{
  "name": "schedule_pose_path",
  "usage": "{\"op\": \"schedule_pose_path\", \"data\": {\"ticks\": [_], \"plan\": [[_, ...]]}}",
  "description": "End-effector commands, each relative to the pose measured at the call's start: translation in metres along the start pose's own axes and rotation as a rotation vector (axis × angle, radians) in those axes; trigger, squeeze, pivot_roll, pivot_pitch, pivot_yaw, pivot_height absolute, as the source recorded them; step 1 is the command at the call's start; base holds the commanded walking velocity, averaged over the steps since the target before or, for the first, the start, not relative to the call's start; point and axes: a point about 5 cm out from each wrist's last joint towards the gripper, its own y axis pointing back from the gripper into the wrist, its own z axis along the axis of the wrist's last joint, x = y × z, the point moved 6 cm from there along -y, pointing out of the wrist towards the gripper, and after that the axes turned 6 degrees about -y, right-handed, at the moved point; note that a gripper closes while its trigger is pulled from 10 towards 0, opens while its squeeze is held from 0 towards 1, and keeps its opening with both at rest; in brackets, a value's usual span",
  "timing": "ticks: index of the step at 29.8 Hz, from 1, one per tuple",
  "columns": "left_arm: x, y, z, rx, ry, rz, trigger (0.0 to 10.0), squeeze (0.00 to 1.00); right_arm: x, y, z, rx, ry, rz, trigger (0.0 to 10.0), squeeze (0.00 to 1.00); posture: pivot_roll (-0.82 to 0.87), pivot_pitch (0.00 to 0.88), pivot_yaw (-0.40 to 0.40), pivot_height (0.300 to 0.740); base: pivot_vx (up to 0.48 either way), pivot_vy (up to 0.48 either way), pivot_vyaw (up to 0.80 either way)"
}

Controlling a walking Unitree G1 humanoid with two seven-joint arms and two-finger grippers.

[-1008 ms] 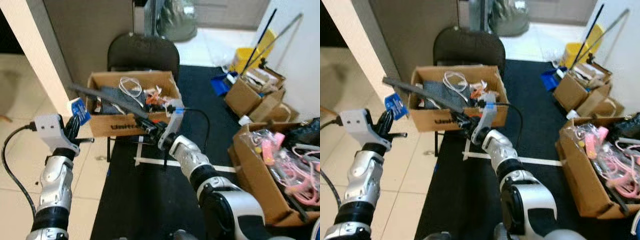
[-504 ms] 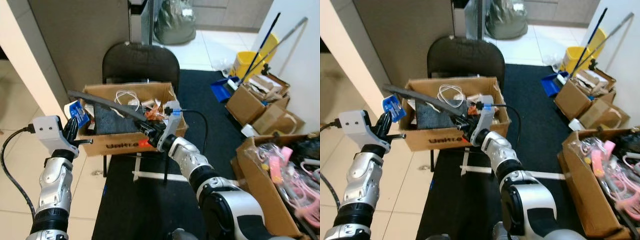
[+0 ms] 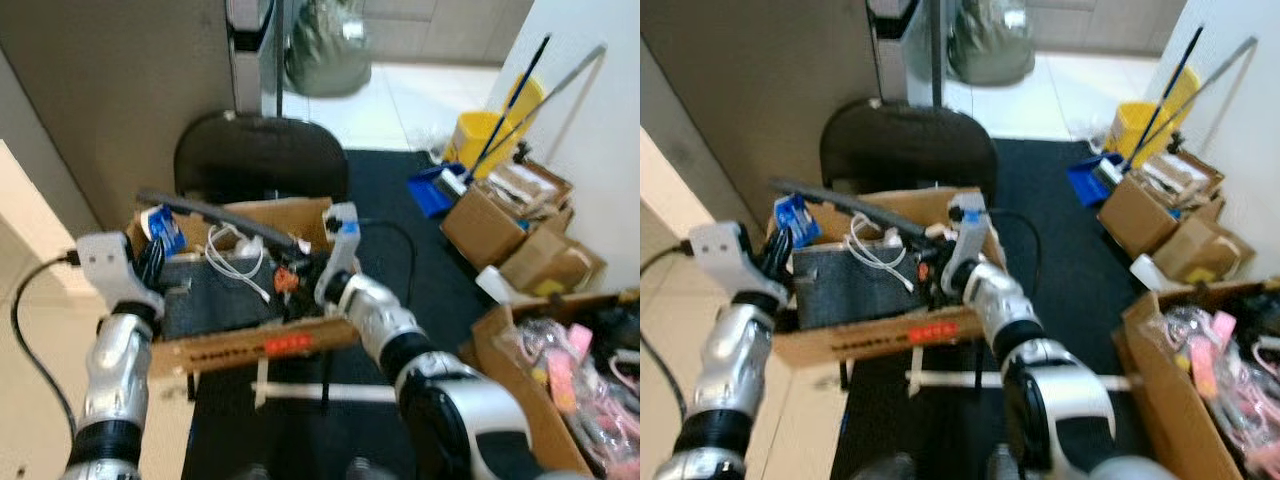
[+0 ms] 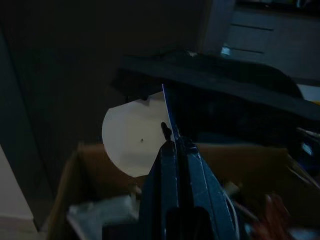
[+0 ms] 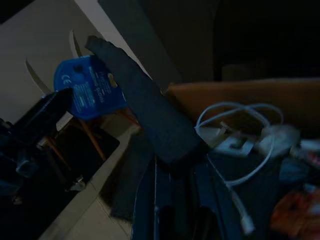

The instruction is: Picking trash to rubbish bin

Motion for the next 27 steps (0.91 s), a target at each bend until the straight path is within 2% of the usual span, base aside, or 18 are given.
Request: {"op": "schedule_pose_path", "data": {"ticks": [1, 5, 9, 11, 12, 13, 15, 16, 17, 18, 20, 27], "plan": [[-0.002, 0.003, -0.006, 0.029, -0.006, -0.008, 10.0, 0.0, -0.006, 0.003, -0.007, 0.011, -0.005, -0.04, 10.0, 0.0, 0.11, 0.051, -0.001, 0.74, 0.48, 0.0, 0.0], [-0.002, 0.004, -0.017, 0.083, 0.006, -0.004, 10.0, 0.0, -0.013, 0.006, -0.013, 0.048, 0.027, -0.087, 10.0, 0.0, 0.11, 0.052, -0.002, 0.74, 0.152, 0.0, 0.0], [-0.001, 0.009, -0.036, 0.16, 0.007, 0.01, 10.0, 0.0, -0.032, 0.015, -0.031, 0.161, 0.111, -0.205, 10.0, 0.0, 0.11, 0.056, -0.003, 0.74, 0.0, 0.0, 0.0], [0.0, 0.011, -0.039, 0.176, 0.005, 0.015, 10.0, 0.0, -0.035, 0.017, -0.034, 0.181, 0.129, -0.218, 10.0, 0.0, 0.11, 0.056, -0.003, 0.74, 0.0, 0.0, 0.0], [0.003, 0.014, -0.049, 0.223, -0.009, 0.031, 10.0, 0.0, -0.037, 0.02, -0.039, 0.205, 0.146, -0.229, 10.0, 0.0, 0.11, 0.056, -0.001, 0.74, 0.0, 0.0, 0.0], [0.003, 0.014, -0.049, 0.223, -0.009, 0.031, 10.0, 0.0, -0.037, 0.02, -0.039, 0.205, 0.146, -0.229, 10.0, 0.0, 0.11, 0.056, -0.001, 0.74, 0.0, 0.0, 0.0], [0.009, 0.024, -0.071, 0.326, -0.031, 0.073, 10.0, 0.0, -0.04, 0.022, -0.044, 0.229, 0.157, -0.241, 10.0, 0.0, 0.11, 0.057, 0.0, 0.74, 0.0, 0.0, 0.0], [0.009, 0.024, -0.071, 0.326, -0.031, 0.073, 10.0, 0.0, -0.04, 0.022, -0.044, 0.229, 0.157, -0.241, 10.0, 0.0, 0.11, 0.057, 0.0, 0.74, 0.0, 0.0, 0.0], [0.013, 0.029, -0.081, 0.375, -0.04, 0.096, 10.0, 0.0, -0.04, 0.023, -0.046, 0.238, 0.16, -0.247, 10.0, 0.0, 0.11, 0.057, 0.001, 0.74, 0.0, 0.0, 0.0], [0.013, 0.029, -0.081, 0.375, -0.04, 0.096, 10.0, 0.0, -0.04, 0.023, -0.046, 0.238, 0.16, -0.247, 10.0, 0.0, 0.11, 0.057, 0.001, 0.74, 0.0, 0.0, 0.0], [0.016, 0.038, -0.096, 0.437, -0.014, 0.129, 10.0, 0.0, -0.041, 0.024, -0.05, 0.258, 0.171, -0.254, 10.0, 0.0, 0.11, 0.058, 0.0, 0.74, 0.0, 0.0, 0.0], [0.012, 0.047, -0.111, 0.502, 0.011, 0.129, 10.0, 0.0, -0.045, 0.029, -0.06, 0.312, 0.221, -0.282, 10.0, 0.0, 0.11, 0.058, -0.001, 0.74, 0.0, 0.0, 0.0]]}}
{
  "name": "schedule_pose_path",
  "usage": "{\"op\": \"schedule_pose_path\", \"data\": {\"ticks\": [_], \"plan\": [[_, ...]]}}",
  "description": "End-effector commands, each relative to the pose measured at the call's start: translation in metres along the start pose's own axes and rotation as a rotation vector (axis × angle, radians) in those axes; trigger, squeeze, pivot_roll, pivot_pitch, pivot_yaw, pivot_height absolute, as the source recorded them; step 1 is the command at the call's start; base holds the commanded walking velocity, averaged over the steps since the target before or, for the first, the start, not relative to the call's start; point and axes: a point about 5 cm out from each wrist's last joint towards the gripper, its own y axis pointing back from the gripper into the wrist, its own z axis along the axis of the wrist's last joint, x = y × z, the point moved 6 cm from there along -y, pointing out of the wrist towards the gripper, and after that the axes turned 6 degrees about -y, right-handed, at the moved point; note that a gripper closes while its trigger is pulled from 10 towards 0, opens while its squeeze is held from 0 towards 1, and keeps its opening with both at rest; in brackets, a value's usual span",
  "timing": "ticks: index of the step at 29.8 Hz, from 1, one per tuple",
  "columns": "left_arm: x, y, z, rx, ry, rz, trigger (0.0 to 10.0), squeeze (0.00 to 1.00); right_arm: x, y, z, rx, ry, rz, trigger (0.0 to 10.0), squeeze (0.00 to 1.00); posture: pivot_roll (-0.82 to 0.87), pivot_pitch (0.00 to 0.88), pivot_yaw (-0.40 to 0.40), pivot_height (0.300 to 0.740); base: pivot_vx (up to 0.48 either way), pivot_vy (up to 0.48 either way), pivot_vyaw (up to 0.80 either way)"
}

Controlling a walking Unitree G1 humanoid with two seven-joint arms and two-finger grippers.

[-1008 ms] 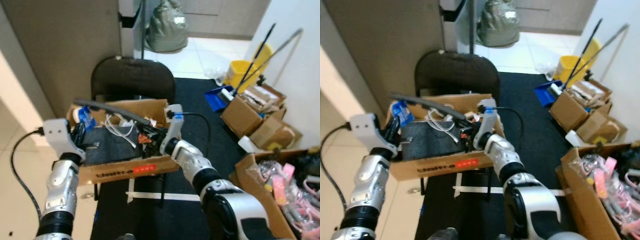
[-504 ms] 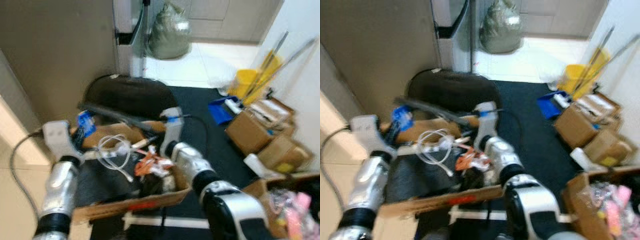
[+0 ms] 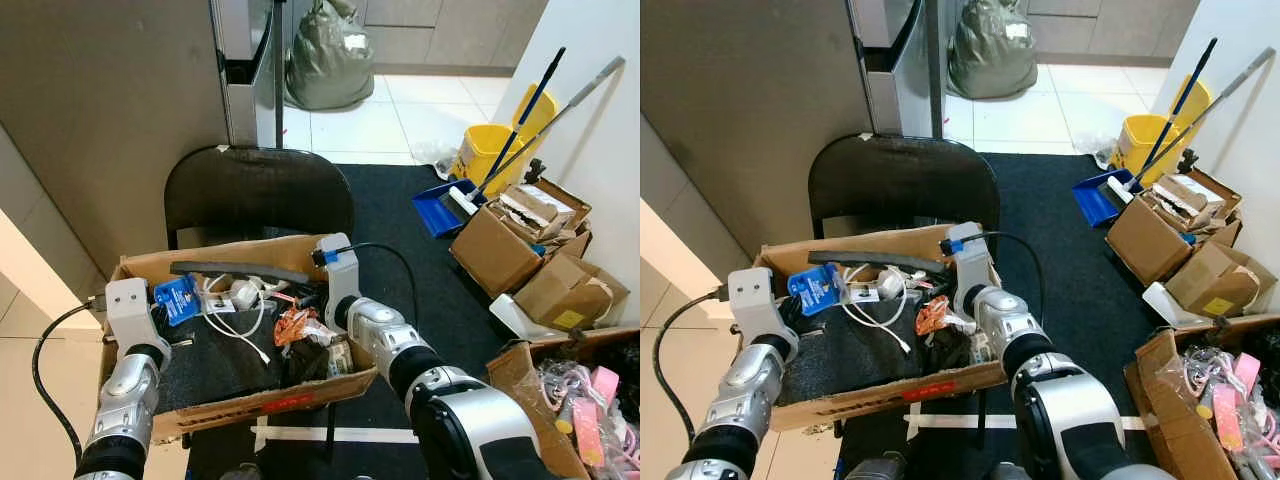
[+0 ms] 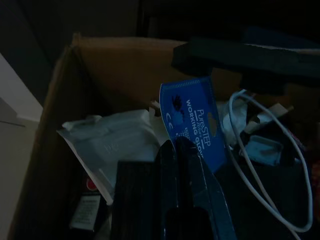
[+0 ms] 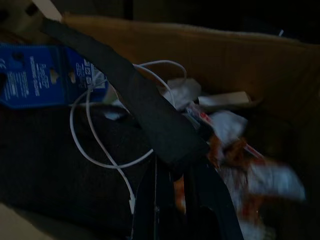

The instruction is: Picking trash to rubbish bin

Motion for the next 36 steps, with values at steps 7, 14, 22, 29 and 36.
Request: {"op": "schedule_pose_path", "data": {"ticks": [7, 14, 22, 29, 36], "plan": [[0.009, 0.002, -0.008, 0.021, -0.025, 0.046, 10.0, 1.0, -0.003, 0.002, -0.006, 0.008, -0.019, -0.009, 10.0, 1.0, 0.11, 0.057, -0.001, 0.74, 0.0, 0.0, 0.0], [0.03, 0.0, 0.01, -0.031, -0.097, 0.138, 10.0, 1.0, 0.005, 0.0, 0.0, -0.026, -0.063, 0.032, 10.0, 1.0, 0.11, 0.056, 0.003, 0.74, 0.0, 0.0, 0.0], [0.021, -0.003, 0.042, -0.148, -0.137, 0.093, 10.0, 1.0, 0.015, -0.001, 0.004, -0.05, -0.096, 0.099, 10.0, 1.0, 0.11, 0.056, 0.003, 0.74, 0.0, 0.0, 0.0], [-0.028, 0.002, 0.083, -0.319, -0.1, -0.164, 10.0, 1.0, 0.028, 0.0, 0.018, -0.122, -0.183, 0.206, 10.0, 0.34, 0.11, 0.056, 0.002, 0.74, 0.0, 0.0, 0.0], [-0.068, 0.007, 0.085, -0.312, -0.087, -0.334, 10.0, 0.0, 0.034, 0.007, 0.036, -0.213, -0.326, 0.337, 10.0, 0.0, 0.1, 0.039, 0.0, 0.74, -0.058, 0.0, 0.0]]}}
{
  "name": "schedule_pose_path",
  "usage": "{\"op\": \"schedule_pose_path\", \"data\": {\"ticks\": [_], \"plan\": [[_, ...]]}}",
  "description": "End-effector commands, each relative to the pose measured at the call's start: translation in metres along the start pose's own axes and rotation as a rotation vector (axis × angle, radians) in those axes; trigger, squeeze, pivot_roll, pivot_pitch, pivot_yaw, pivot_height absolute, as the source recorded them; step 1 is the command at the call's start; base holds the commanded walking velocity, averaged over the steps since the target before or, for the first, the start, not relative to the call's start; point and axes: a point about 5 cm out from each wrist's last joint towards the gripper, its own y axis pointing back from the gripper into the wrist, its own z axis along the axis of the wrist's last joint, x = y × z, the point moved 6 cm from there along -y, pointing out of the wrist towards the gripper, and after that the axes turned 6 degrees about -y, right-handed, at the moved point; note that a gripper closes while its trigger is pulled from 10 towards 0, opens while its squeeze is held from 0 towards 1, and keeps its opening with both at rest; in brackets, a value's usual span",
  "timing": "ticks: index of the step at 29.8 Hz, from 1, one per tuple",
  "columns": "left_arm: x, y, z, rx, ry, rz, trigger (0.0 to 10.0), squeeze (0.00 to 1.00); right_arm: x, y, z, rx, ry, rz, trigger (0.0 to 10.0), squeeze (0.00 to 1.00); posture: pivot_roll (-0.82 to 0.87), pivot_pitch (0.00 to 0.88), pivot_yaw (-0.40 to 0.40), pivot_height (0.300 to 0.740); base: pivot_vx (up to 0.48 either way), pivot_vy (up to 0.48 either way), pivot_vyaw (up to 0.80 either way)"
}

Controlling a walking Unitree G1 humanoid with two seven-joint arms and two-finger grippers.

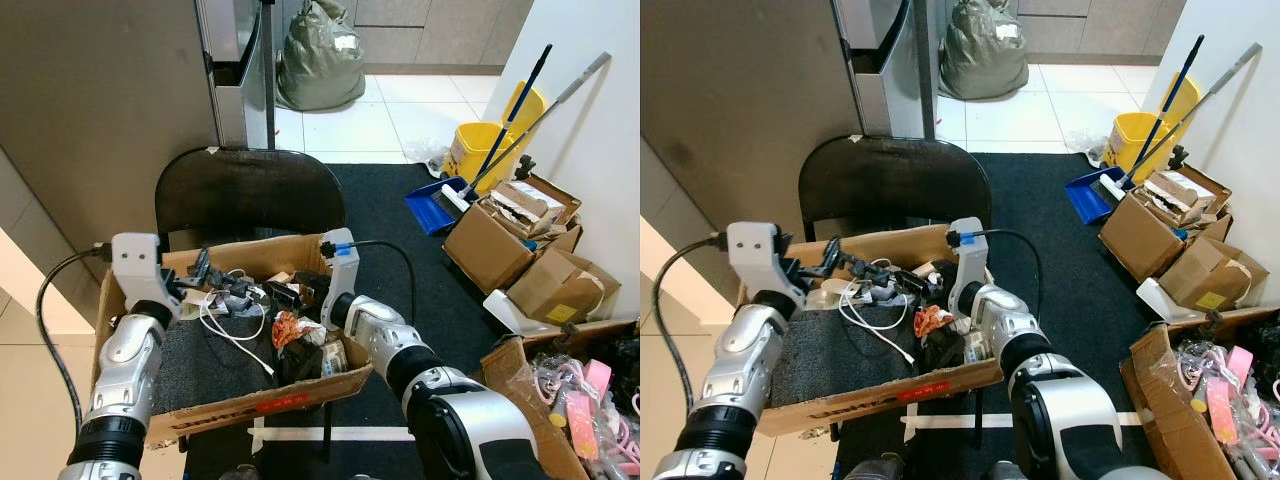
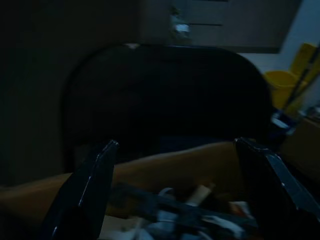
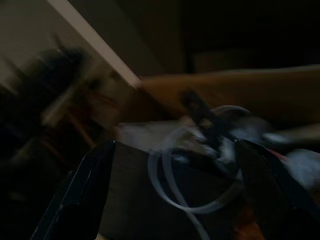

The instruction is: Picking trash to rubbish bin

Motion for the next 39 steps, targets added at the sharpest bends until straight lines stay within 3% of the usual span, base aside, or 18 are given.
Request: {"op": "schedule_pose_path", "data": {"ticks": [1, 5, 8, 13, 19, 21, 26, 28, 31, 34, 35, 36, 39], "plan": [[-0.015, 0.001, -0.016, 0.066, 0.013, -0.044, 10.0, 0.0, 0.006, -0.001, 0.011, -0.054, -0.067, 0.052, 10.0, 0.0, 0.1, 0.037, 0.0, 0.74, -0.48, 0.0, 0.0], [-0.024, 0.002, -0.018, 0.073, 0.027, -0.072, 10.0, 0.0, 0.006, 0.001, 0.017, -0.105, -0.146, 0.077, 10.0, 0.0, 0.1, 0.037, 0.0, 0.74, -0.48, 0.0, 0.0], [-0.04, 0.004, -0.021, 0.082, 0.037, -0.122, 10.0, 0.0, 0.007, 0.006, 0.02, -0.139, -0.215, 0.12, 10.0, 0.0, 0.1, 0.036, 0.0, 0.74, -0.48, 0.0, 0.0], [-0.047, 0.005, -0.024, 0.097, 0.049, -0.144, 10.0, 0.0, 0.007, 0.009, 0.014, -0.123, -0.226, 0.141, 10.0, 0.0, 0.1, 0.041, 0.003, 0.74, -0.48, 0.0, 0.0], [-0.047, 0.006, -0.028, 0.119, 0.049, -0.14, 10.0, 0.0, -0.006, 0.013, 0.0, -0.08, -0.203, 0.046, 10.0, 0.0, 0.1, 0.043, 0.005, 0.74, -0.479, 0.0, 0.0], [-0.046, 0.007, -0.031, 0.127, 0.052, -0.137, 10.0, 0.0, -0.027, 0.022, -0.014, -0.042, -0.188, -0.089, 10.0, 0.0, 0.1, 0.046, 0.005, 0.74, -0.474, 0.0, 0.0], [-0.045, 0.01, -0.037, 0.143, 0.057, -0.132, 10.0, 0.0, -0.049, 0.036, -0.029, -0.011, -0.188, -0.232, 10.0, 0.0, 0.1, 0.047, 0.004, 0.74, -0.469, 0.0, 0.0], [-0.044, 0.014, -0.044, 0.168, 0.063, -0.126, 10.0, 0.0, -0.071, 0.054, -0.047, 0.04, -0.173, -0.38, 10.0, 0.0, 0.1, 0.049, 0.005, 0.74, -0.461, 0.0, 0.0], [-0.043, 0.016, -0.048, 0.18, 0.064, -0.122, 10.0, 0.0, -0.079, 0.063, -0.055, 0.064, -0.165, -0.437, 10.0, 0.0, 0.1, 0.051, 0.006, 0.74, -0.46, 0.0, 0.0], [-0.035, 0.023, -0.062, 0.225, 0.062, -0.095, 10.0, 0.0, -0.104, 0.1, -0.09, 0.179, -0.138, -0.622, 10.0, 0.0, 0.1, 0.054, 0.007, 0.74, -0.459, 0.0, 0.0], [-0.035, 0.023, -0.062, 0.225, 0.062, -0.095, 10.0, 0.0, -0.104, 0.1, -0.09, 0.179, -0.138, -0.622, 10.0, 0.0, 0.1, 0.054, 0.007, 0.74, -0.458, 0.0, 0.0], [-0.031, 0.028, -0.069, 0.251, 0.062, -0.08, 10.0, 0.0, -0.112, 0.116, -0.103, 0.225, -0.126, -0.688, 10.0, 0.0, 0.1, 0.054, 0.007, 0.74, -0.461, 0.0, 0.0], [-0.027, 0.032, -0.075, 0.272, 0.056, -0.07, 10.0, 0.0, -0.115, 0.124, -0.111, 0.248, -0.126, -0.716, 10.0, 0.0, 0.1, 0.056, 0.007, 0.74, -0.461, 0.0, 0.0]]}}
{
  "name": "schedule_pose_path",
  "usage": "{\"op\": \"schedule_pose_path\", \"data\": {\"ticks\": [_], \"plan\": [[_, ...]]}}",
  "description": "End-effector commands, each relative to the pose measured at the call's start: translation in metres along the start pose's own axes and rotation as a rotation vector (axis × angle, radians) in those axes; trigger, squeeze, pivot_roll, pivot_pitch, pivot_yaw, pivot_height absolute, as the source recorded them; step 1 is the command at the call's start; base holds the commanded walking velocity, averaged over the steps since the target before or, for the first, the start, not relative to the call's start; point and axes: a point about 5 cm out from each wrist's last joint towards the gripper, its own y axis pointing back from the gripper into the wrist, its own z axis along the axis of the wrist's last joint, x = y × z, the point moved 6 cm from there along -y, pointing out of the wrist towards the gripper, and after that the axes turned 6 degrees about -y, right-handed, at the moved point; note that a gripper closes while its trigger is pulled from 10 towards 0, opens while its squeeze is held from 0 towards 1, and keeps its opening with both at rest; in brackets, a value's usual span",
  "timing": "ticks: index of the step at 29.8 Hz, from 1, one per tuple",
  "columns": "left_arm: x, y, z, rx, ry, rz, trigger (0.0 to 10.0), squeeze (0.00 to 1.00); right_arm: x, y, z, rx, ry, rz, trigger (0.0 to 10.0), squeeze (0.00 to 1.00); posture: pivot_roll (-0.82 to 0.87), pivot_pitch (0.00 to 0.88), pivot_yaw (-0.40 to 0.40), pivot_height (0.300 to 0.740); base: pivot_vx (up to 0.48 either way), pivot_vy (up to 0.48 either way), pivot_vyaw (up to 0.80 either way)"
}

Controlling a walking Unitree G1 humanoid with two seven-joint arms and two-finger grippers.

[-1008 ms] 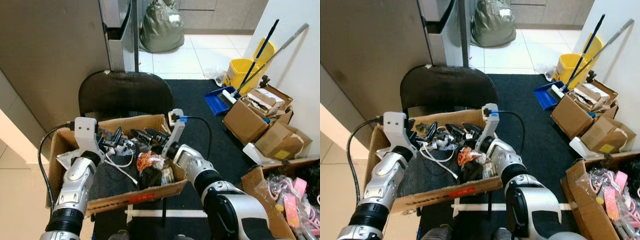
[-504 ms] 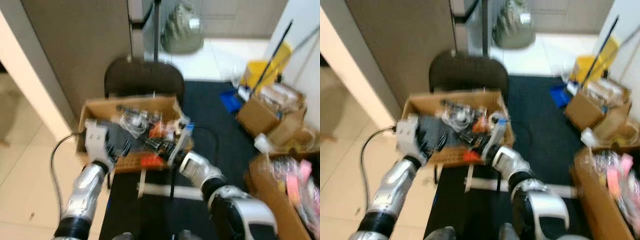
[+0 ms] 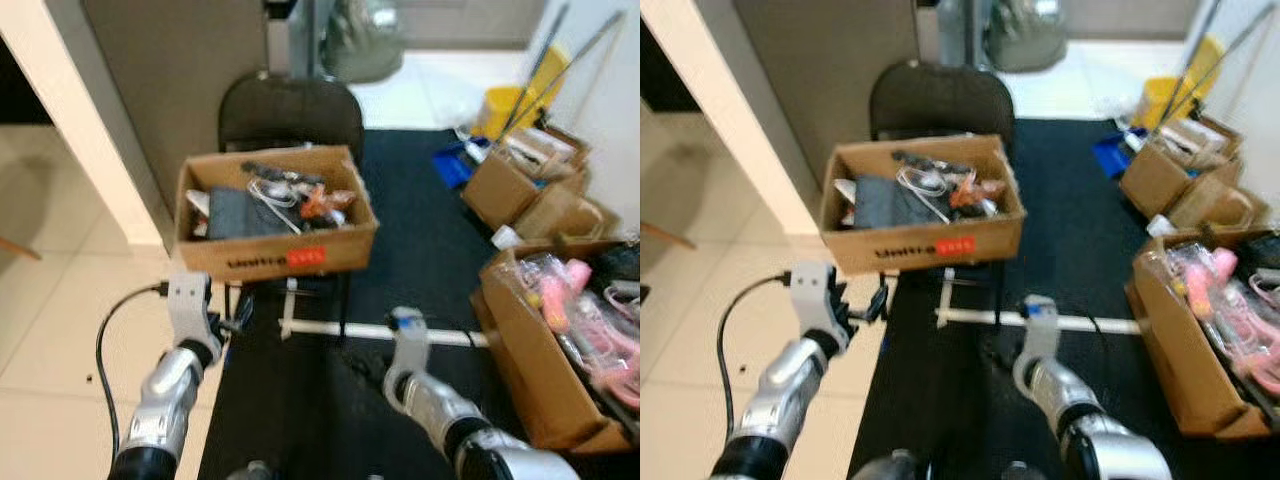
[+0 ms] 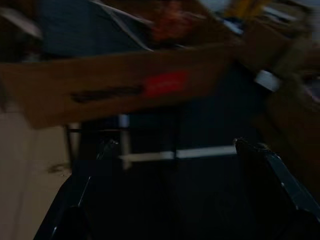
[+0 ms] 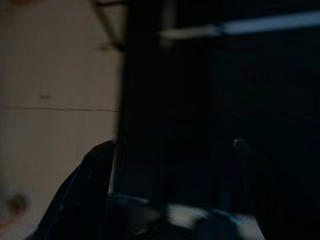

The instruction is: Picking trash to rubbish bin

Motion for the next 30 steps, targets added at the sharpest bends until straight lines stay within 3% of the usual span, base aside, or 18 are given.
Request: {"op": "schedule_pose_path", "data": {"ticks": [1, 4, 8, 10, 11, 15, 17, 21, 26, 28, 30], "plan": [[0.015, 0.011, -0.022, 0.073, -0.015, 0.042, 10.0, 0.0, -0.002, 0.001, -0.023, 0.063, 0.019, -0.027, 10.0, 0.0, 0.1, 0.057, 0.008, 0.74, -0.454, 0.0, 0.0], [0.03, 0.026, -0.051, 0.166, 0.001, 0.093, 10.0, 0.0, -0.029, 0.013, -0.054, 0.144, 0.053, -0.124, 10.0, 0.0, 0.1, 0.057, 0.01, 0.74, -0.454, 0.0, 0.0], [0.036, 0.036, -0.069, 0.226, 0.009, 0.12, 10.0, 0.0, -0.041, 0.02, -0.069, 0.188, 0.079, -0.163, 10.0, 0.0, 0.09, 0.056, 0.011, 0.74, -0.454, 0.0, 0.0], [0.043, 0.049, -0.09, 0.295, 0.02, 0.155, 10.0, 0.0, -0.053, 0.029, -0.085, 0.235, 0.103, -0.206, 10.0, 0.0, 0.09, 0.056, 0.012, 0.74, -0.45, 0.0, 0.0], [0.043, 0.049, -0.09, 0.295, 0.02, 0.155, 10.0, 0.0, -0.053, 0.029, -0.085, 0.235, 0.103, -0.206, 10.0, 0.0, 0.09, 0.056, 0.012, 0.74, -0.454, 0.0, 0.0], [0.052, 0.072, -0.119, 0.396, 0.057, 0.223, 10.0, 0.0, -0.073, 0.045, -0.112, 0.324, 0.157, -0.269, 10.0, 0.0, 0.09, 0.055, 0.011, 0.74, -0.451, 0.0, 0.0], [0.054, 0.076, -0.125, 0.415, 0.064, 0.237, 10.0, 0.0, -0.075, 0.047, -0.115, 0.333, 0.162, -0.276, 10.0, 0.0, 0.09, 0.056, 0.009, 0.74, -0.448, 0.0, 0.0], [0.06, 0.104, -0.153, 0.531, 0.102, 0.31, 10.0, 0.0, -0.076, 0.048, -0.117, 0.343, 0.17, -0.29, 10.0, 0.0, 0.09, 0.055, 0.012, 0.74, -0.445, 0.0, 0.0], [0.061, 0.116, -0.164, 0.576, 0.121, 0.333, 10.0, 0.0, -0.077, 0.048, -0.117, 0.348, 0.181, -0.292, 10.0, 0.0, 0.09, 0.055, 0.012, 0.74, -0.446, 0.0, 0.0], [0.058, 0.139, -0.185, 0.676, 0.149, 0.376, 10.0, 0.0, -0.076, 0.048, -0.117, 0.365, 0.231, -0.281, 10.0, 0.0, 0.08, 0.045, 0.012, 0.74, -0.439, 0.0, 0.0], [0.056, 0.147, -0.191, 0.706, 0.159, 0.388, 10.0, 0.0, -0.075, 0.048, -0.117, 0.37, 0.247, -0.277, 10.0, 0.0, 0.08, 0.045, 0.012, 0.74, -0.439, 0.0, 0.0]]}}
